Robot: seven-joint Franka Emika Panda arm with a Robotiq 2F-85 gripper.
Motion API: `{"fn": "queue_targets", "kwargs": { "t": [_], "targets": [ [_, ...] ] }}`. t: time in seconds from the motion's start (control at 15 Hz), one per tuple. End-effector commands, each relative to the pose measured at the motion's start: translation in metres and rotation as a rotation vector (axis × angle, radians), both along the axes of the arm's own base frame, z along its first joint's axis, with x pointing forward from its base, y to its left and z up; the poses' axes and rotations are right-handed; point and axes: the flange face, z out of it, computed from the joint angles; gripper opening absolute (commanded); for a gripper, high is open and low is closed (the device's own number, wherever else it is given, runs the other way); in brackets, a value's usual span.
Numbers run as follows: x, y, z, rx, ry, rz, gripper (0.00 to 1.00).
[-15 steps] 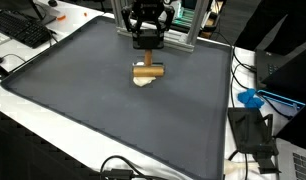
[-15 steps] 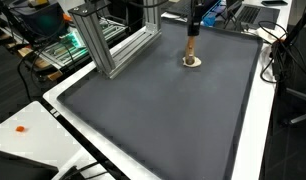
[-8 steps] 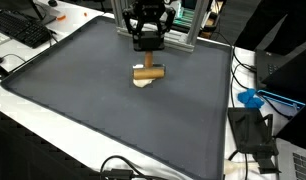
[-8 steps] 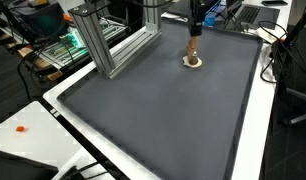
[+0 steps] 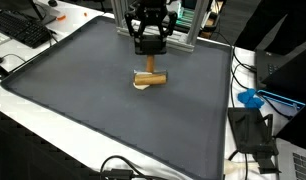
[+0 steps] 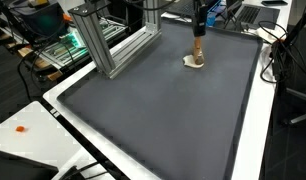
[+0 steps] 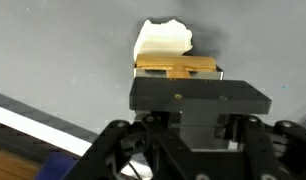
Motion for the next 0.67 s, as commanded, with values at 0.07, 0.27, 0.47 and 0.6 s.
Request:
{"fn": "queue_targets", "kwargs": {
  "t": [0.07,0.27,0.47,0.6],
  "targets": [
    [-0.005,0.005,-0.017,0.039,-0.005,-0.072,0.34],
    [-0.003,0.005,-0.012,0.049,0.004,-0.153,0.34],
    [-0.001,0.003,0.001,0.057,0.012,-0.212,0.34],
    [0.001,0.003,0.011,0.069,0.012,-0.260,0.34]
  ]
}}
